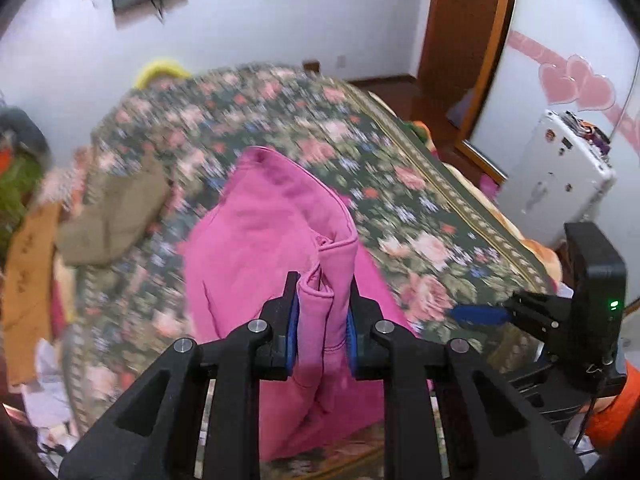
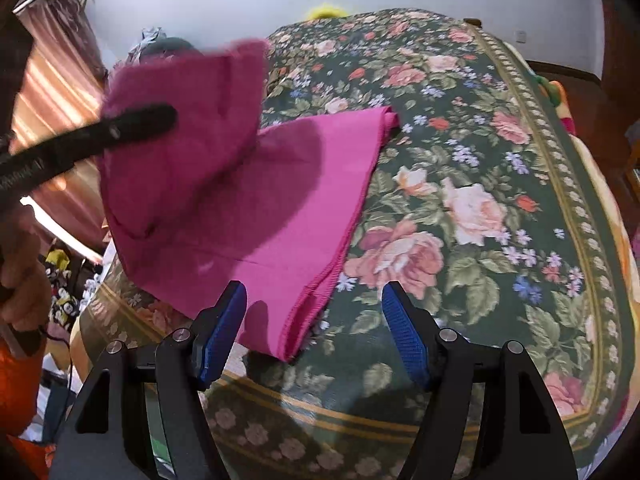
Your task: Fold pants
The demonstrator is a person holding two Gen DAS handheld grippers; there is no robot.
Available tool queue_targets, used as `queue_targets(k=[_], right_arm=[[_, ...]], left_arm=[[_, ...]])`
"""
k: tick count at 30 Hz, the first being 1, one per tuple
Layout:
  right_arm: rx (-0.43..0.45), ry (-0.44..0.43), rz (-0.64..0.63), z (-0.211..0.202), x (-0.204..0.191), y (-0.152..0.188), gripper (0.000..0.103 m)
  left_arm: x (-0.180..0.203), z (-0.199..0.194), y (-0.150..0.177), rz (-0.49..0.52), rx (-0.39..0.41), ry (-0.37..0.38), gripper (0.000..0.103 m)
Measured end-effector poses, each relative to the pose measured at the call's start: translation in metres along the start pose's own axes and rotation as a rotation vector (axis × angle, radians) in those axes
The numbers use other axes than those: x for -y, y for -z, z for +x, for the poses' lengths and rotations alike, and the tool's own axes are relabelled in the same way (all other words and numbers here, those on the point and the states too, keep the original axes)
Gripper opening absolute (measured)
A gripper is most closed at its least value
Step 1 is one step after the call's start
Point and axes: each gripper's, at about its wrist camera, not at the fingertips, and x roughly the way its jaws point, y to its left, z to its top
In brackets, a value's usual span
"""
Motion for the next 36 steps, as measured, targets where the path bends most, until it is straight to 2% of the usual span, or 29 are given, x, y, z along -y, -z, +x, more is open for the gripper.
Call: queue_targets(k=[3,9,13,14,15,19,22,26,30,33,36], right_arm=[[0.015,0.012,-0.001,-0.006,0.003,-0.001,0.067],[0.02,0.013,-0.002,-0.011,0.004,0.002,0.067],[0.015,0.017,0.001,-0.012,0.005,0.004,0.067],[0.014,0.016,0.002,-0.012,0.005,0.004,0.067],[0.014,0.017,0.002,-0.012,0.005,0.004,0.067],[0.01,0.013,-0.004,-0.014,0.001,0.005,0.067],[0.001,0.001,-0.01,-0.013,-0.004,0.007,0.067],[-0.011,-0.018,-0.02,-0.009,-0.012,0.008,0.067],[-0.005,-0.036,-0.033,-0.006,-0.023,0.002,0.067],[0.006,-0.044,-0.046,-0.004,-0.032,-0.006,0.067],[0.002,-0.044,-0.053,0.004,-0.039,-0.012,0.067]], left_arm=[[0.004,0.017,0.007,-0.023,-0.051,0.053,0.019],[0.026,0.026,0.017,0.053,-0.068,0.039,0.019],[0.028,0.015,0.015,0.08,-0.066,0.055,0.038],[0.027,0.011,0.014,0.08,-0.05,0.051,0.048],[0.024,0.003,0.013,0.077,-0.026,0.047,0.055],[0.007,-0.018,0.01,0.05,0.028,0.028,0.06],[-0.013,-0.022,0.014,0.032,0.033,-0.025,0.068],[-0.051,-0.008,0.036,-0.013,-0.047,-0.107,0.069],[-0.074,0.009,0.068,-0.041,-0.131,-0.14,0.07],[-0.08,0.015,0.086,-0.062,-0.143,-0.107,0.072],[-0.082,0.013,0.083,-0.035,-0.13,-0.101,0.076]])
